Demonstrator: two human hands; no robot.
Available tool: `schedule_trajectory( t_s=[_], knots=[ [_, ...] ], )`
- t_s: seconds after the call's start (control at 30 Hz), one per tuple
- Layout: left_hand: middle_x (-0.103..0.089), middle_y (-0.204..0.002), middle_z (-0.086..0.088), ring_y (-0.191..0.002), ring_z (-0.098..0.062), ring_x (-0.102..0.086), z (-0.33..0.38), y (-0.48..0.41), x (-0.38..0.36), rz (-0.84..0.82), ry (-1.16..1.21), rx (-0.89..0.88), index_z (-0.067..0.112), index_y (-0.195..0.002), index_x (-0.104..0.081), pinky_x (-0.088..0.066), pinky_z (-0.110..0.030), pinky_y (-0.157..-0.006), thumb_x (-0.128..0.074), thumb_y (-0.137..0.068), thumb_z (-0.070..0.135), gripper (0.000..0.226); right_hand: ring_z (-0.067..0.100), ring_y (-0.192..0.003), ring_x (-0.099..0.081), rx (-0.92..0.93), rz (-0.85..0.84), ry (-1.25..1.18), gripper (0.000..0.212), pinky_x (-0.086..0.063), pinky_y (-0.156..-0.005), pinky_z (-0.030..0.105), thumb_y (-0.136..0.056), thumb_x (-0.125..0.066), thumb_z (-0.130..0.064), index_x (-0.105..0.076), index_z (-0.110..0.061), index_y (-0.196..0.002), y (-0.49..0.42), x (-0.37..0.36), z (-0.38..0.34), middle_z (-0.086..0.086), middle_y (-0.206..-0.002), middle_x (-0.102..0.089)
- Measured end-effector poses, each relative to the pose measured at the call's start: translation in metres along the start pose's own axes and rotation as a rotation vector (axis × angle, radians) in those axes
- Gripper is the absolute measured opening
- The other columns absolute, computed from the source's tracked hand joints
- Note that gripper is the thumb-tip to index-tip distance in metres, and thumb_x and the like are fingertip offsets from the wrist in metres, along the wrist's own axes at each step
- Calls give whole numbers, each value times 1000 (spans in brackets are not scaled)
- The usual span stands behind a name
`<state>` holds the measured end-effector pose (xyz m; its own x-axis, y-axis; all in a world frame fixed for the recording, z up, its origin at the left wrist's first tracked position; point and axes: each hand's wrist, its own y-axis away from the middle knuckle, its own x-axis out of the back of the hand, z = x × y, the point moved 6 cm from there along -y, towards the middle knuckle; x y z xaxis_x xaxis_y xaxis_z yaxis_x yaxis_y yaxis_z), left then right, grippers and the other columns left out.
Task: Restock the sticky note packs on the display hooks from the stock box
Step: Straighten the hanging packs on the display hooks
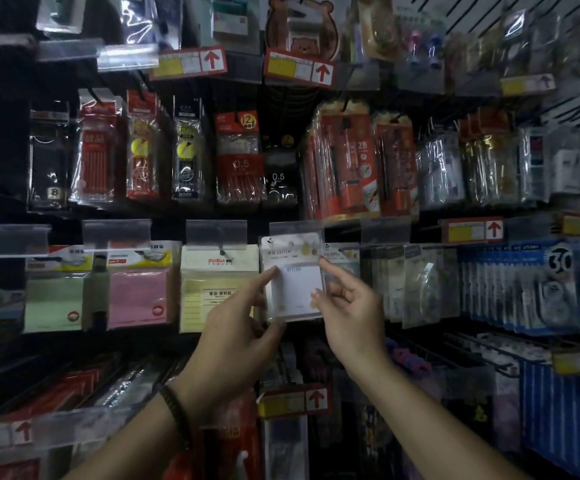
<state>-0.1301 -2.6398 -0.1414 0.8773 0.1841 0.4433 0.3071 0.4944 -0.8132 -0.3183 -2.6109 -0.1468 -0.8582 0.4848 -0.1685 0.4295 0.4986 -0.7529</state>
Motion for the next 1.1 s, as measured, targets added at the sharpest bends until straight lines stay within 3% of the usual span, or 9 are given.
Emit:
schedule_trajectory(
  t_s=[0.17, 0.33, 0.4, 0.47, 0.6, 0.73, 0.9, 1.03, 1.1],
  knots=[
    [-57, -129, 18, -90, -10, -69, 5, -4, 2, -14, -64, -60, 42, -165, -26, -63, -27, -75, -70, -98, 34, 80, -16, -87, -69, 1, 8, 32, 49, -54, -70, 8, -97, -71, 1, -68, -22, -140, 1, 0, -3, -21, -97, -68],
    [-47, -142, 17, -111, -12, -63, 5, -1, -2, -62, -105, -42, 34, -166, -26, -61, -36, -95, -69, -98, 39, 81, -24, -86, -63, 3, -3, 131, 45, -51, -65, 4, -96, -72, -3, -69, -18, -138, -4, 4, -3, -14, -114, -72],
    [-44, -146, 17, -126, -10, -54, 5, -2, -5, -82, -118, -20, 34, -167, -23, -56, -36, -106, -69, -98, 41, 84, -21, -88, -64, 12, 2, 200, 44, -50, -66, 3, -96, -73, -6, -69, -19, -137, -7, 3, -3, -11, -122, -73],
    [-49, -146, 11, -126, -9, -52, 3, -7, -6, -104, -179, 18, 36, -167, -19, -51, -32, -109, -67, -99, 44, 84, -11, -91, -67, 37, 11, 296, 44, -49, -65, 2, -96, -74, -8, -69, -19, -138, -11, 0, -3, -7, -125, -74],
    [-71, -108, 10, -92, -2, -69, -1, -5, -16, -198, -285, 63, 43, -161, -28, -63, -27, -85, -65, -100, 41, 71, 2, -85, -68, 99, 48, 506, 47, -48, -60, 1, -95, -76, -12, -68, -19, -140, -15, -5, -3, -1, -116, -77],
    [-70, -96, 11, -87, -1, -68, -1, 6, -14, -198, -299, 82, 39, -158, -35, -63, -27, -80, -65, -101, 40, 65, 3, -73, -70, 134, 30, 663, 43, -52, -58, 10, -94, -78, -26, -69, -26, -136, -17, -13, -2, -7, -89, -75],
    [-70, -101, 18, -93, -2, -69, -2, 30, 4, -159, -288, 42, 45, -140, -51, -64, -35, -81, -62, -99, 48, 43, 13, -95, -61, 146, 59, 967, 45, -38, -60, 22, -96, -69, -47, -62, -38, -140, 0, -5, -7, -8, -119, -64],
    [-71, -83, 22, -77, 2, -69, 4, 78, 18, -110, -167, -32, 44, -120, -64, -58, -26, -67, -65, -100, 43, 20, 10, -85, -63, 234, 84, 784, 20, -39, -61, 14, -98, -70, -33, -71, -33, -118, 33, 10, -5, -12, -101, -60],
    [-72, -77, 18, -65, -3, -70, -1, 109, 18, -146, -81, -18, 44, -116, -66, -55, -26, -58, -68, -101, 35, 17, 7, -76, -63, 291, 88, 665, 10, -50, -60, 22, -97, -71, -26, -72, -30, -106, 61, 18, 0, -14, -92, -60]
  ],
)
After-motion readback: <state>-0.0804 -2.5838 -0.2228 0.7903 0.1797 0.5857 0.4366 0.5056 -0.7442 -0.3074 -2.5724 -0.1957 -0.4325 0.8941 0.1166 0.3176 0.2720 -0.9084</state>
